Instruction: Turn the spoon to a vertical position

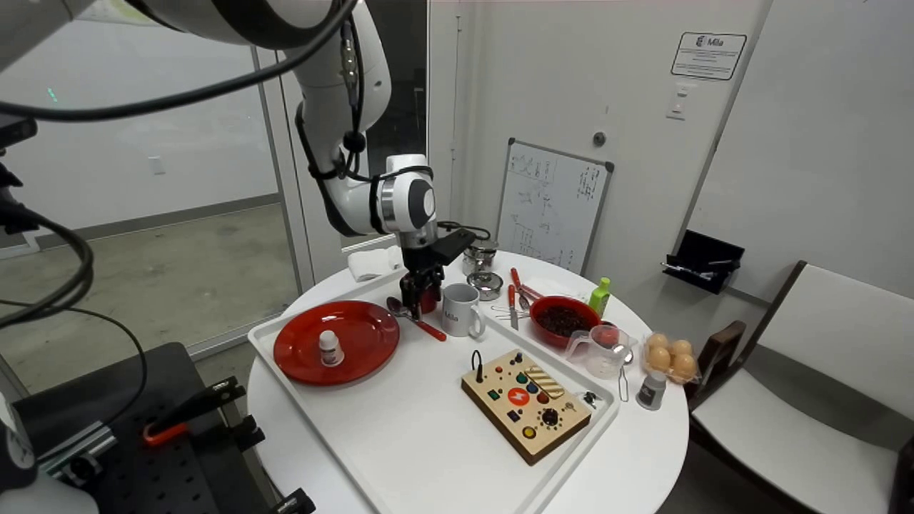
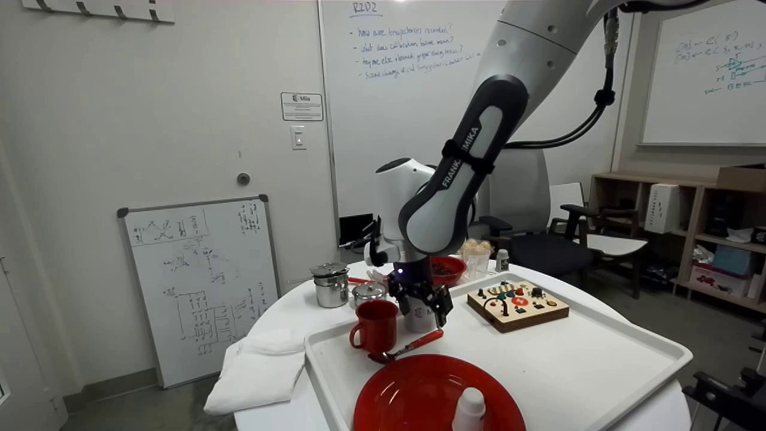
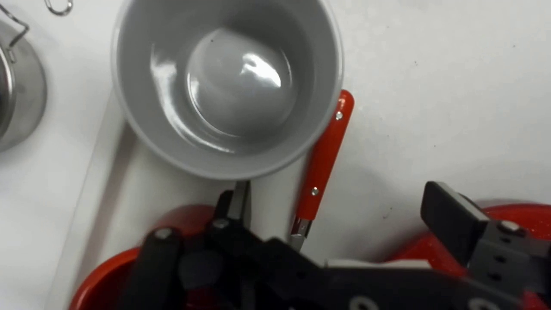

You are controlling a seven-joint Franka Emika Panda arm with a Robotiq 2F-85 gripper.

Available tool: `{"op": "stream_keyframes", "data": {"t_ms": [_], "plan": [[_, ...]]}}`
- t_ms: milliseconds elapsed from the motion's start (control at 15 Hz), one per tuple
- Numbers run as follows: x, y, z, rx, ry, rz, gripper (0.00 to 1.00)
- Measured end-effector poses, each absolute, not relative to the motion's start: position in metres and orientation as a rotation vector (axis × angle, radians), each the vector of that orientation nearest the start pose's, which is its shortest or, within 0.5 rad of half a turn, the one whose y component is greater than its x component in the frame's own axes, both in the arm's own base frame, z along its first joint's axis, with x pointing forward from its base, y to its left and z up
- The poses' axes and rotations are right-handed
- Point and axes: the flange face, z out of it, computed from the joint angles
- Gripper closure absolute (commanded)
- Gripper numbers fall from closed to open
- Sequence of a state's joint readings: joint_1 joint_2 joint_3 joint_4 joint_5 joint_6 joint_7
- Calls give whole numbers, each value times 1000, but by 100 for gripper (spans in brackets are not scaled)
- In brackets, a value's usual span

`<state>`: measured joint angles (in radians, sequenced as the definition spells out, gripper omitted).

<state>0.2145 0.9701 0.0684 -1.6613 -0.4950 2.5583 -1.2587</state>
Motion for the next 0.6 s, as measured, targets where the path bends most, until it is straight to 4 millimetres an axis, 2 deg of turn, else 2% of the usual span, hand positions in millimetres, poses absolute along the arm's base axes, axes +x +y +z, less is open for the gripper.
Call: {"op": "stream_keyframes", "data": {"t_ms": [333,600], "plan": [[614,187,21,1683,2471,-245,0],[617,193,20,1677,2468,-234,0]]}}
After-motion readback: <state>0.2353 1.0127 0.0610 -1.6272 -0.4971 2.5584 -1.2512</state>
